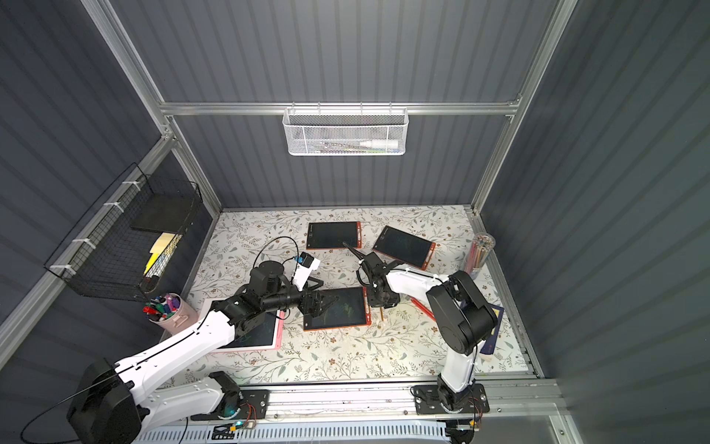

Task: Place the stylus back onto the writing tablet
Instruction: Pick up the stylus from the center of the board.

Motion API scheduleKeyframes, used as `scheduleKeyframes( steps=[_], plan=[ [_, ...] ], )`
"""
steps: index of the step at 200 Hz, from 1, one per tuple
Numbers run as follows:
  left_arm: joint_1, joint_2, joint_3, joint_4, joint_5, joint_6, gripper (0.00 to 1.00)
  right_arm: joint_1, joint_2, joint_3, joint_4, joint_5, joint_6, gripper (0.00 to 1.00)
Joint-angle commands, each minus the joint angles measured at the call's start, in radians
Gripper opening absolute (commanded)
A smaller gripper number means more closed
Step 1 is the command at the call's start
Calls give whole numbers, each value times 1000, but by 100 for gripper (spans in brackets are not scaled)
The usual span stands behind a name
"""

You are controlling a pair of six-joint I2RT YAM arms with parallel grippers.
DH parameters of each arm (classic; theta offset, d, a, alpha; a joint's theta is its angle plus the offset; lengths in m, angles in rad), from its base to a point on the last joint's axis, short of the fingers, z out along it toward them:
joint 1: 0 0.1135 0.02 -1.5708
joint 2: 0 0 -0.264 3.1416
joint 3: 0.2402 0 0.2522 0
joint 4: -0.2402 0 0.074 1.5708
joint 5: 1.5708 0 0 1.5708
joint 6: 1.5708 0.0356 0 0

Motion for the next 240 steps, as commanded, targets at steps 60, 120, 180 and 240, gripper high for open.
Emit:
scheduleKeyframes(
  steps=[60,120,180,240],
  plan=[
    [-1,-17,-11,-2,1,1,99,8,39,-17,-31,-3,8,7],
    [-1,-31,-9,-3,13,10,99,8,-80,-13,9,-90,11,7],
    [-1,-37,-9,-3,15,12,99,5,-108,-49,109,-203,39,8],
    [-1,-34,-8,-4,15,13,99,3,-61,-48,186,-244,46,9]
  ],
)
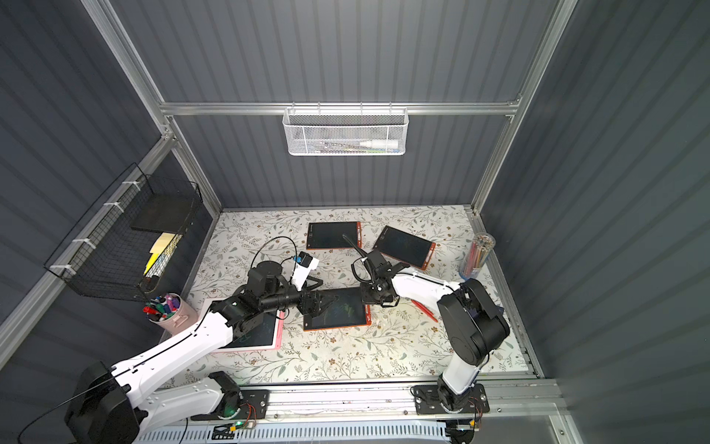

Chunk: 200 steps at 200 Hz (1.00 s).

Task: Place the stylus back onto the writing tablet
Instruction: Pick up the stylus from the center of the board, then place the stylus on the writing tablet.

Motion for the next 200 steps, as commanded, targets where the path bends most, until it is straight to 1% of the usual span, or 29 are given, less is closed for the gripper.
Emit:
scheduleKeyframes(
  steps=[1,109,149,200],
  plan=[
    [0,-15,-8,-4,14,13,99,2,34,1,34,-27,9,10],
    [-1,-9,-9,-3,15,15,99,-3,88,14,27,12,4,15],
    [-1,-10,-8,-4,14,13,99,-5,84,22,14,22,-2,18],
    [-1,-12,-9,-3,12,12,99,-4,55,33,-20,63,-20,18]
  ],
)
